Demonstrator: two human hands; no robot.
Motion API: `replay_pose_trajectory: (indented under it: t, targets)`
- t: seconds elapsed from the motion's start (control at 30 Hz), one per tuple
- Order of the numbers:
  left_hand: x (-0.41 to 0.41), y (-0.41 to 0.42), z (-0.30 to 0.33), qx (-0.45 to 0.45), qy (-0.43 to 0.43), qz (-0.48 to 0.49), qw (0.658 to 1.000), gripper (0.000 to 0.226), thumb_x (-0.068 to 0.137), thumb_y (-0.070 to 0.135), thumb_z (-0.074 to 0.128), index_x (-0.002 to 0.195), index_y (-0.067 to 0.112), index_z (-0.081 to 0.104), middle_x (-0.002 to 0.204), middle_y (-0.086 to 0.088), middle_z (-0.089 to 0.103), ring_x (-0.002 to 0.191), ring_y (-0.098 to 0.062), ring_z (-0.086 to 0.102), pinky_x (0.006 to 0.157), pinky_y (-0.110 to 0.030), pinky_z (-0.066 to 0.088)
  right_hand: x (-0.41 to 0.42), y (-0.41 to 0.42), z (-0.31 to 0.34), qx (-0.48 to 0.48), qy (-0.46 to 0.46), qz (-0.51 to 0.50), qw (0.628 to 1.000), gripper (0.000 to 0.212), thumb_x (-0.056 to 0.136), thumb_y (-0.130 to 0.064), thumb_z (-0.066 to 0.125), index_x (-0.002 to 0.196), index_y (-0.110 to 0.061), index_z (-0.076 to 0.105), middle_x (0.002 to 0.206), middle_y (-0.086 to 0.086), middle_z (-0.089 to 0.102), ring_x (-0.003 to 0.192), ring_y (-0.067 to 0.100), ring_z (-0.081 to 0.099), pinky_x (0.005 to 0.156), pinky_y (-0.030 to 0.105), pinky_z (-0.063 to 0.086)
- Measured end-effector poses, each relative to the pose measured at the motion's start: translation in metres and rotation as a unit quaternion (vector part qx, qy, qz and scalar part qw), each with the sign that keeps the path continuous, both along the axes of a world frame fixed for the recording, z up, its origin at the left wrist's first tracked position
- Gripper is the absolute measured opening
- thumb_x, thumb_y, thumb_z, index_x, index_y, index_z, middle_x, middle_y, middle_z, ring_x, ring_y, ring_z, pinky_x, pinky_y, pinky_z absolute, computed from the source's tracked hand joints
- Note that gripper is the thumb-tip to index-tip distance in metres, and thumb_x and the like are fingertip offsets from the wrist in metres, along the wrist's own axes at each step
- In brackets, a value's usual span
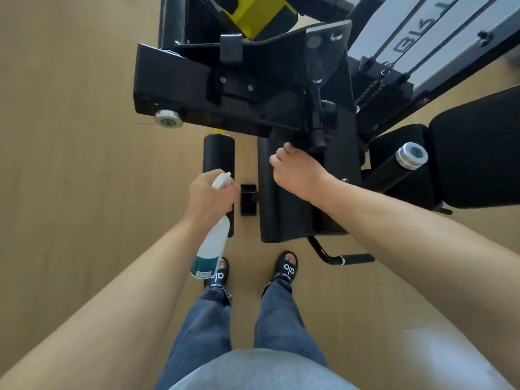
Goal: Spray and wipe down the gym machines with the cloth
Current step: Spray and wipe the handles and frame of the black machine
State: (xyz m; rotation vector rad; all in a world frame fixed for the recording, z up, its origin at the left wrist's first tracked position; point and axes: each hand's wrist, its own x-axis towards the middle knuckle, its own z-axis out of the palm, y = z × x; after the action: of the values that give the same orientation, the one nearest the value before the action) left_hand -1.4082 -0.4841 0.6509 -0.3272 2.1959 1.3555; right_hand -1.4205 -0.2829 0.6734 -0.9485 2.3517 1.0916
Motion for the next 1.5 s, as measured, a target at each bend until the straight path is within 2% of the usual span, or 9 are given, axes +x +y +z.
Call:
replay_pose_trajectory:
  t: [0.13,0.23,0.33,0.6,0.77,0.9,1.0,1.17,1.5]
  targets:
    - [0.007,0.02,0.005,0.01,-0.006,-0.003,1.0,0.012,0.097,0.014,0.066,0.087,0.008,0.071,0.081,-0.011,0.065,0.069,-0.02,0.059,0.056,-0.023,0.046,-0.01,0.0,-0.011,0.047,0.016,-0.082,0.995,0.035,0.093,-0.008,0.064,0.127,-0.001,0.063,0.125,0.017,0.053,0.116,0.033,0.052,0.093,0.037,0.049]
    - [0.009,0.032,0.006,0.021,-0.007,0.007,1.0,0.018,0.096,0.007,0.065,0.08,0.012,0.068,0.077,-0.006,0.063,0.067,-0.019,0.059,0.047,-0.012,0.045,-0.007,-0.002,-0.019,0.104,0.007,-0.132,0.986,0.046,0.099,-0.015,0.054,0.14,0.005,0.049,0.141,0.029,0.044,0.128,0.043,0.044,0.106,0.041,0.046]
    - [0.012,0.039,0.006,0.022,-0.006,-0.002,1.0,0.025,0.097,0.009,0.065,0.076,0.021,0.066,0.082,-0.003,0.065,0.069,-0.017,0.061,0.047,-0.009,0.044,-0.005,0.0,-0.01,0.124,-0.01,-0.108,0.986,0.042,0.098,-0.02,0.052,0.134,0.0,0.055,0.134,0.024,0.054,0.123,0.042,0.05,0.111,0.048,0.04]
    - [0.022,0.036,0.011,0.032,-0.029,-0.035,0.998,0.011,0.097,0.014,0.068,0.089,0.022,0.067,0.083,-0.001,0.06,0.074,-0.017,0.058,0.044,-0.009,0.041,0.046,0.007,0.002,-0.021,-0.08,-0.179,0.98,0.028,0.095,-0.012,0.061,0.121,-0.005,0.066,0.12,0.014,0.064,0.114,0.033,0.059,0.103,0.044,0.048]
    - [0.025,0.027,0.01,0.034,-0.031,-0.044,0.998,0.009,0.098,0.016,0.068,0.107,0.015,0.069,0.086,-0.004,0.059,0.071,-0.017,0.057,0.04,-0.006,0.039,0.118,-0.002,0.007,-0.059,-0.111,-0.167,0.978,0.032,0.092,-0.017,0.065,0.123,-0.012,0.065,0.123,0.009,0.06,0.12,0.033,0.052,0.113,0.042,0.036]
    - [0.027,0.029,0.011,0.044,-0.014,-0.06,0.997,0.002,0.098,0.015,0.069,0.097,0.014,0.068,0.087,-0.006,0.063,0.068,-0.016,0.061,0.052,-0.017,0.047,0.118,0.009,0.011,-0.065,-0.123,-0.139,0.98,0.03,0.097,-0.022,0.059,0.125,-0.015,0.066,0.125,0.005,0.06,0.122,0.028,0.052,0.115,0.04,0.035]
    - [0.026,0.03,0.01,0.047,-0.017,-0.059,0.997,0.001,0.098,0.014,0.068,0.099,0.015,0.068,0.086,-0.005,0.063,0.067,-0.016,0.062,0.046,-0.008,0.043,0.069,0.019,0.018,-0.045,-0.076,-0.105,0.991,0.03,0.102,-0.024,0.049,0.127,-0.016,0.064,0.13,0.004,0.063,0.125,0.025,0.055,0.117,0.04,0.03]
    - [0.026,0.033,0.001,0.032,-0.015,-0.057,0.998,0.011,0.096,0.012,0.068,0.089,0.019,0.068,0.083,-0.003,0.064,0.071,-0.017,0.06,0.046,-0.008,0.043,0.004,0.024,-0.002,-0.003,-0.045,-0.194,0.98,0.033,0.101,-0.018,0.05,0.132,-0.011,0.059,0.132,0.01,0.06,0.127,0.03,0.049,0.112,0.044,0.039]
    - [0.033,0.058,0.014,0.006,-0.027,-0.099,0.995,0.006,0.096,0.015,0.07,0.091,0.016,0.066,0.083,-0.007,0.064,0.067,-0.017,0.061,0.055,-0.018,0.045,0.09,0.005,0.001,-0.045,-0.074,-0.169,0.982,0.028,0.102,-0.023,0.054,0.126,-0.014,0.064,0.127,0.004,0.065,0.125,0.03,0.052,0.116,0.041,0.032]
